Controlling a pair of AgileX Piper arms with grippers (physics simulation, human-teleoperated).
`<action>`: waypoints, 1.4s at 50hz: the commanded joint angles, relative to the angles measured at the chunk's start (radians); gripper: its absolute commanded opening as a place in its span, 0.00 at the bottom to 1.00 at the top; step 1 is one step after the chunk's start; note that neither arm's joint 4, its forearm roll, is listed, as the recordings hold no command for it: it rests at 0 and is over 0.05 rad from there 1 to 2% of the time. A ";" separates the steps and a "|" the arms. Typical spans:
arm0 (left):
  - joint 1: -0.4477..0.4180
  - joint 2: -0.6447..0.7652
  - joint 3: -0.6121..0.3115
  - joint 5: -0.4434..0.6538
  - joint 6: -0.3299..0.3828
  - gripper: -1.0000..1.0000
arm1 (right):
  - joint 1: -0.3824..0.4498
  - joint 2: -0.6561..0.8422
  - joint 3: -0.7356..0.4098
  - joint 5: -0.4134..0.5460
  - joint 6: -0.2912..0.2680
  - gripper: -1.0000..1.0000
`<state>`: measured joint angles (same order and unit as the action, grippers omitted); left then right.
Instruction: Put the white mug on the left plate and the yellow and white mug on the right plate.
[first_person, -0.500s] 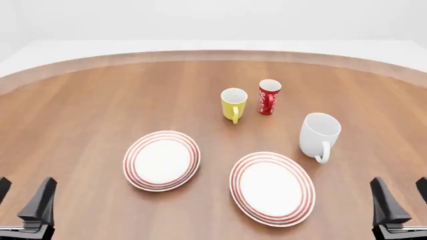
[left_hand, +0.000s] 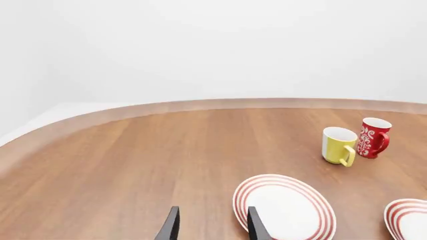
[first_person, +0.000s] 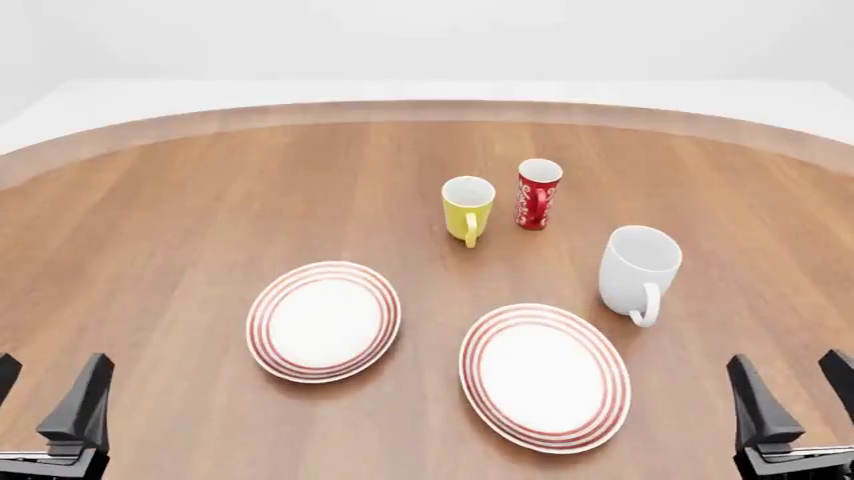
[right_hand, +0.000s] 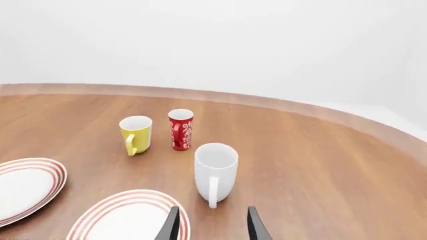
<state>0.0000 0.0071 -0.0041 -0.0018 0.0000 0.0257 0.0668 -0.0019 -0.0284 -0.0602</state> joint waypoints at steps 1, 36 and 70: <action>0.000 0.000 0.000 0.000 0.000 1.00 | 0.007 0.120 0.000 -0.097 -0.016 1.00; 0.000 0.000 0.000 0.000 0.000 1.00 | -0.008 0.771 0.000 -0.666 -0.036 1.00; 0.000 0.000 0.000 0.000 0.000 1.00 | -0.024 1.242 -0.079 -0.993 -0.013 1.00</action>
<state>0.0000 0.0075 -0.0043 -0.0019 0.0000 0.0028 1.2093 -0.0541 -0.9647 -0.0750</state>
